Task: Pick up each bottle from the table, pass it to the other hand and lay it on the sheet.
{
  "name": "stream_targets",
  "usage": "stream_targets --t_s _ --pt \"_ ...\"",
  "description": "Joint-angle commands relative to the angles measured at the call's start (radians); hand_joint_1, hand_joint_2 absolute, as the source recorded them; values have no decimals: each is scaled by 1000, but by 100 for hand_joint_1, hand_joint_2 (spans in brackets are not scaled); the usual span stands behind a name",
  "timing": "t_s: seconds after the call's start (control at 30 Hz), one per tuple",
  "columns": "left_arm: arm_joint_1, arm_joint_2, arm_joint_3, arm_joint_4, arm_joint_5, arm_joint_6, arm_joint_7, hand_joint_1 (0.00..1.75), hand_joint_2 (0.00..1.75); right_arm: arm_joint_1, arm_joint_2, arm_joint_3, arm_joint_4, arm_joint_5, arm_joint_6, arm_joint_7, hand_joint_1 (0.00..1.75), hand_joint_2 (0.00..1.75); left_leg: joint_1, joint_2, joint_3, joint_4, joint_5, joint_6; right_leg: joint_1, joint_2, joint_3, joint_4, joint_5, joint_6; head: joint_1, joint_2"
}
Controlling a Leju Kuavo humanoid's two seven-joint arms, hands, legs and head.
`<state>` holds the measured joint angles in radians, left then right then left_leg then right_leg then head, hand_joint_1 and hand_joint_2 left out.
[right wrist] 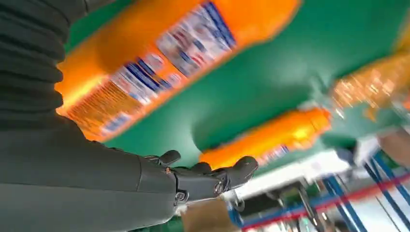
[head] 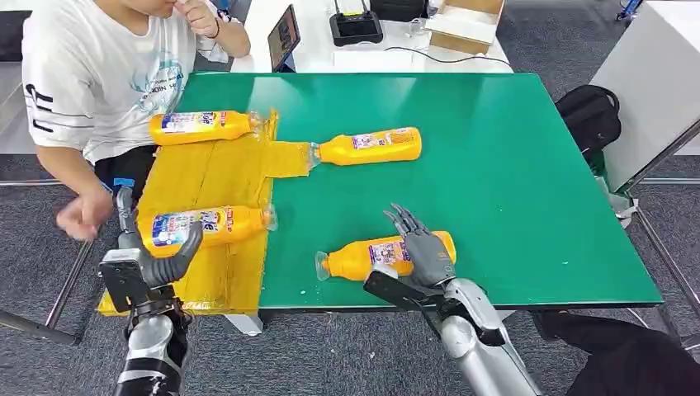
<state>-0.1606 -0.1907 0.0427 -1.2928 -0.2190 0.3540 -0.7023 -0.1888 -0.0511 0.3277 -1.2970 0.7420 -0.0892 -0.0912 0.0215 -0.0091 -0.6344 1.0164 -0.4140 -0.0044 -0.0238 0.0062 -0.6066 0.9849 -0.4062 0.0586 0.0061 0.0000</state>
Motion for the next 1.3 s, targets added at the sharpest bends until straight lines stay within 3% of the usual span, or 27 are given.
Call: stream_targets --t_s 0.03,0.67,1.03,1.3 --pt "-29 -8 -33 98 -12 -24 4 0 175 -83 -54 13 219 -21 62 8 0 175 0 1 5 -1 -1 2 1 0 5 -2 0 -2 0 0" --pt "-54 -19 -26 177 5 -55 4 0 175 -227 -64 54 416 9 63 55 0 175 0 1 5 -1 -1 1 1 -1 5 -1 0 -2 0 0" --pt "-116 -19 -48 280 23 -72 4 0 175 -368 -110 154 657 -92 271 26 0 175 0 -1 7 -1 0 3 1 -3 8 -2 0 -3 0 0" --pt "-118 -20 -49 283 26 -72 4 0 175 -373 -112 160 663 -97 277 22 0 175 0 -2 12 -1 1 2 1 -3 13 -3 1 -2 0 0"
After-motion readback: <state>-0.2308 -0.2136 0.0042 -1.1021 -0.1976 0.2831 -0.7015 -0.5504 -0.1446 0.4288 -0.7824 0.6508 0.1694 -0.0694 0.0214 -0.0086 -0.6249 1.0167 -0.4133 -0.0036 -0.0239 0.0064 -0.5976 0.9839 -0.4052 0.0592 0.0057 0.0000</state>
